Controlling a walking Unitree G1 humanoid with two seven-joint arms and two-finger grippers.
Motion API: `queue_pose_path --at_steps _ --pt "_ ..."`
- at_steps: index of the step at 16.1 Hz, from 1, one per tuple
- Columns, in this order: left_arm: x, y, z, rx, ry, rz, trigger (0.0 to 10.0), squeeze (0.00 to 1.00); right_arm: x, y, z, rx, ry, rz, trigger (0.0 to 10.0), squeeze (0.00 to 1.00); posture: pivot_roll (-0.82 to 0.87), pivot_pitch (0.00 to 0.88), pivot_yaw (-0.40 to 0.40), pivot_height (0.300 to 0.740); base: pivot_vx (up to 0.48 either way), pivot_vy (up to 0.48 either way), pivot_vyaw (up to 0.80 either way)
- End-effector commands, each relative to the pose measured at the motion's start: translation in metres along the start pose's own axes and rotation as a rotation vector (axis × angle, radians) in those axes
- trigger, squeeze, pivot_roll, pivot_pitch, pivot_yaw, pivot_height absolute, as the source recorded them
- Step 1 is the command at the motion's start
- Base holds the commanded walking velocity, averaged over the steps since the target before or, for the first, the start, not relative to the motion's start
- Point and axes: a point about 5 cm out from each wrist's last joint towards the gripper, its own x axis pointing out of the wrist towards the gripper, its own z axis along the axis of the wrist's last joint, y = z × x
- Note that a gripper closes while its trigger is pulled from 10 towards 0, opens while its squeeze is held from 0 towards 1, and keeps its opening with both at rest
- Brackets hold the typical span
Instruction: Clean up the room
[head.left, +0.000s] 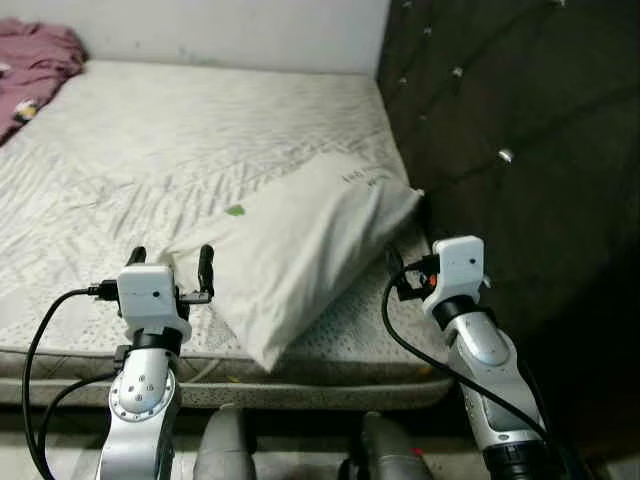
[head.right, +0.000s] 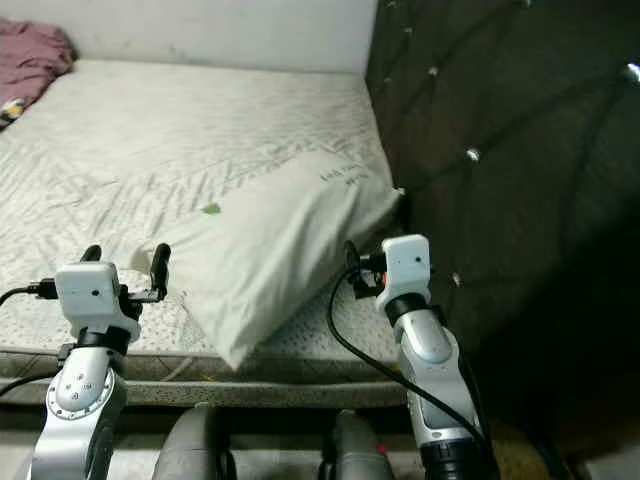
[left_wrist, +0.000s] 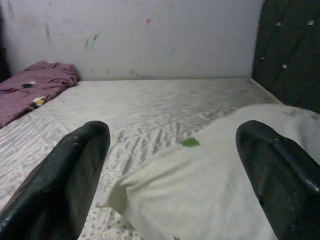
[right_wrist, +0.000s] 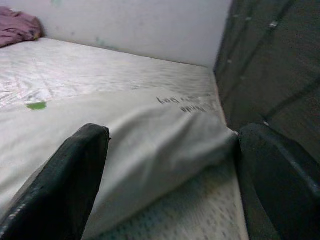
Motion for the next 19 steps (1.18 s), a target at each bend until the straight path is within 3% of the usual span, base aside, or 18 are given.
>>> queue_pose_path --at_steps 1,10,19 --pt "0.0025 -0.0015 0.0018 0.013 -0.005 -0.009 10.0 0.00 0.0024 -0.0018 0.0017 -0.006 -0.003 0.008 10.0 0.00 -0.04 0.036 -0.040 0.641 0.000 0.000 0.00" --pt "0.0019 -0.0037 0.0068 -0.009 -0.024 -0.047 10.0 0.00 0.0062 -0.0012 0.0000 -0.008 0.017 0.033 10.0 0.00 -0.03 0.070 -0.057 0.641 0.000 0.000 0.00" --pt "0.0054 -0.0050 0.0077 -0.019 -0.028 -0.060 10.0 0.00 0.0118 0.0048 0.0027 -0.015 0.002 0.064 10.0 0.00 -0.03 0.077 -0.048 0.641 0.280 0.000 0.00"
